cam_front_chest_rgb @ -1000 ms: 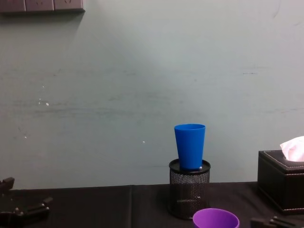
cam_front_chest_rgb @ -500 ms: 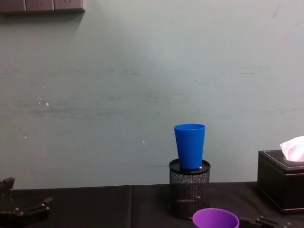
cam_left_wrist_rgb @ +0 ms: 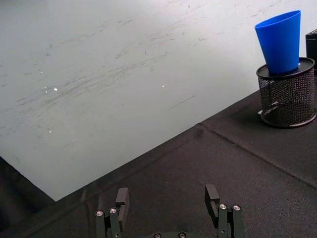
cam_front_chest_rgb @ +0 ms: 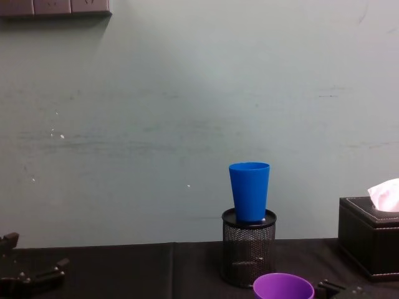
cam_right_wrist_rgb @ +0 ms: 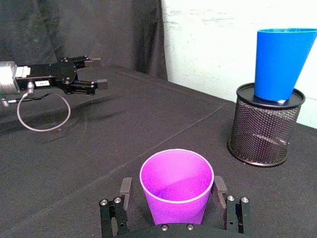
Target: Pick up one cup with a gripper and tap it against the other cup.
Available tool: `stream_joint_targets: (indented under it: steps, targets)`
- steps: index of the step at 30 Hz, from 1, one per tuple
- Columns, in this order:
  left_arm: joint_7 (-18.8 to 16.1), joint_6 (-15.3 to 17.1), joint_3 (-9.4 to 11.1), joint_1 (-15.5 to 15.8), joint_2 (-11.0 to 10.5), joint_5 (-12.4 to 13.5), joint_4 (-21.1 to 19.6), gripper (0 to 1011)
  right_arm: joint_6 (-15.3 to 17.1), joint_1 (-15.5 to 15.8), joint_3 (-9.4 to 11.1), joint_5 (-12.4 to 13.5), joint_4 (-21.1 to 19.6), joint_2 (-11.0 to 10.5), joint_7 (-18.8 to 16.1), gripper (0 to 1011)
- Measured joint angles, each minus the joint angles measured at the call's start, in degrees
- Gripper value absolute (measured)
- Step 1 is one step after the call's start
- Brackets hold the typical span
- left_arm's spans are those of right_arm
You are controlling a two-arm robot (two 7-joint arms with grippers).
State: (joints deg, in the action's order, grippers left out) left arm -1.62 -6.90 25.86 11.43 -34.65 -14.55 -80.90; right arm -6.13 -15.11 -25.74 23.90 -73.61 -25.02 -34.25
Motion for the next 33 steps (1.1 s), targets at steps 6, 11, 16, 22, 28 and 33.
stream_joint_targets:
  steps: [6,11,16,22,28,33]
  targets:
    - [0.0,0.0,0.0,0.0,0.0,0.0,0.0,1005,-0.2,-0.4,-0.3,-0.3,0.6,0.3,-0.3,1003]
    - [0.0,0.0,0.0,0.0,0.0,0.0,0.0,1005,-0.2,-0.4,-0.2,-0.3,0.6,0.3,-0.3,1003]
    - [0.0,0.0,0.0,0.0,0.0,0.0,0.0,1005,-0.2,-0.3,-0.2,-0.2,0.5,0.2,-0.2,995]
    - [0.0,0.0,0.0,0.0,0.0,0.0,0.0,1005,-0.2,-0.3,-0.2,-0.2,0.4,0.2,-0.2,863]
    - [0.0,0.0,0.0,0.0,0.0,0.0,0.0,1005,-0.2,-0.2,-0.1,-0.2,0.4,0.2,-0.2,778]
    - [0.0,0.0,0.0,0.0,0.0,0.0,0.0,1005,-0.2,-0.2,-0.1,-0.1,0.3,0.1,-0.2,757]
